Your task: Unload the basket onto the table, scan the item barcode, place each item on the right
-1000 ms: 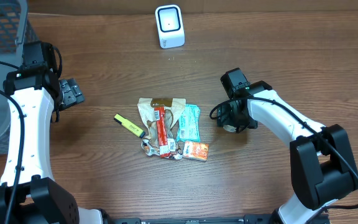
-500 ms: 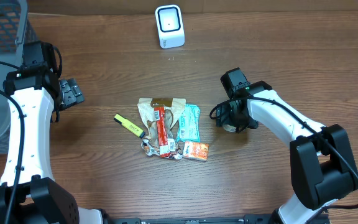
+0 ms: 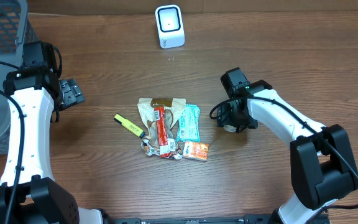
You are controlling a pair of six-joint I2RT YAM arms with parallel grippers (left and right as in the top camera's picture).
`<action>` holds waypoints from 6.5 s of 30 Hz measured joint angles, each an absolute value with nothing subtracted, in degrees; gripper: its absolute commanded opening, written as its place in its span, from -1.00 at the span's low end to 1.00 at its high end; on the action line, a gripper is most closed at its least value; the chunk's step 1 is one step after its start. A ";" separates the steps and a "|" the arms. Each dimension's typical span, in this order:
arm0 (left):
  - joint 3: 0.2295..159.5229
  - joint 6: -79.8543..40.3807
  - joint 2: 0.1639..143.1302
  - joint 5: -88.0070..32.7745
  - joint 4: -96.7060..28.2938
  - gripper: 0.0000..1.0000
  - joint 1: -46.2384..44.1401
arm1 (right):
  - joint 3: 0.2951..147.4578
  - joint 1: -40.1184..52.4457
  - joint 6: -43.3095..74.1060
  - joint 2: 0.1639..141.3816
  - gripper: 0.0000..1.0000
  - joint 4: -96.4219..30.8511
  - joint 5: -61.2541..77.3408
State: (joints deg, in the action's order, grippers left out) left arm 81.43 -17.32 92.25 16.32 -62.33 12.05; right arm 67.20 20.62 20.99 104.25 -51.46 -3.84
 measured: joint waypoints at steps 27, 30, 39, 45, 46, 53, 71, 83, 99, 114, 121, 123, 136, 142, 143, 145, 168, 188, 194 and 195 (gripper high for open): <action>81.43 -17.32 92.25 16.32 -62.33 1.00 12.05 | 78.65 14.06 20.99 104.79 -0.17 -75.50 25.96; 81.43 -17.32 92.25 16.32 -62.33 0.99 12.05 | 78.65 14.06 20.99 104.81 -0.12 -78.81 31.57; 81.43 -17.34 92.25 16.32 -62.33 1.00 12.05 | 78.65 14.02 21.02 104.79 -0.05 -85.60 38.26; 81.43 -17.32 92.25 16.32 -62.33 1.00 12.05 | 78.65 14.02 21.02 104.81 -0.05 -87.68 42.59; 81.43 -17.32 92.25 16.32 -62.33 1.00 12.05 | 78.65 14.02 21.02 104.79 -0.04 -88.27 43.27; 81.43 -17.32 92.25 16.32 -62.33 1.00 12.05 | 78.65 14.02 21.02 104.81 -0.05 -90.43 46.72; 81.43 -17.34 92.25 16.32 -62.33 1.00 12.03 | 78.65 14.02 24.84 104.79 -0.14 -92.12 52.12; 81.43 -17.34 92.25 16.32 -62.33 1.00 12.03 | 78.67 14.02 25.71 104.81 -0.42 -70.26 40.82; 81.43 -17.34 92.25 16.34 -62.30 1.00 12.03 | 95.53 13.10 19.88 105.56 -0.57 -68.77 27.20; 81.43 -17.32 92.25 16.29 -62.30 1.00 12.03 | 109.10 17.47 12.75 106.28 -0.77 -43.83 12.91; 81.43 -17.32 92.25 16.29 -62.33 1.00 12.05 | 109.25 20.80 10.24 113.14 -0.93 -27.38 9.69; 81.43 -17.32 92.25 16.32 -62.30 1.00 12.03 | 109.25 21.19 9.89 115.83 -0.93 -23.64 9.32; 81.43 -17.32 92.25 16.29 -62.39 1.00 12.05 | 109.19 22.65 9.19 133.56 -0.93 4.86 0.75; 81.43 -17.32 92.25 16.32 -62.30 1.00 12.05 | 109.19 22.98 13.23 135.87 -0.93 13.02 -0.80; 81.43 -17.32 92.25 16.29 -62.33 1.00 12.03 | 109.19 22.98 14.02 136.20 -0.93 14.00 -0.93; 81.43 -17.32 92.25 16.32 -62.33 1.00 12.03 | 109.25 22.98 15.44 137.32 -0.93 16.51 -1.06; 81.43 -17.34 92.25 16.29 -62.33 1.00 12.05 | 109.27 23.46 25.28 146.43 -0.93 31.66 -0.95; 81.43 -17.32 92.25 16.29 -62.33 1.00 12.03 | 109.27 23.92 25.30 146.43 -0.93 32.84 -0.14; 81.43 -17.34 92.25 16.29 -62.33 1.00 12.03 | 109.27 23.05 25.32 146.30 -0.93 34.68 4.27; 81.43 -17.32 92.25 16.32 -62.33 1.00 12.03 | 109.27 22.57 25.30 145.71 -0.93 32.42 6.04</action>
State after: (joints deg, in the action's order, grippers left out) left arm 81.43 -17.32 92.25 16.32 -62.33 12.03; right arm 109.27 22.57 25.30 145.71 32.42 6.04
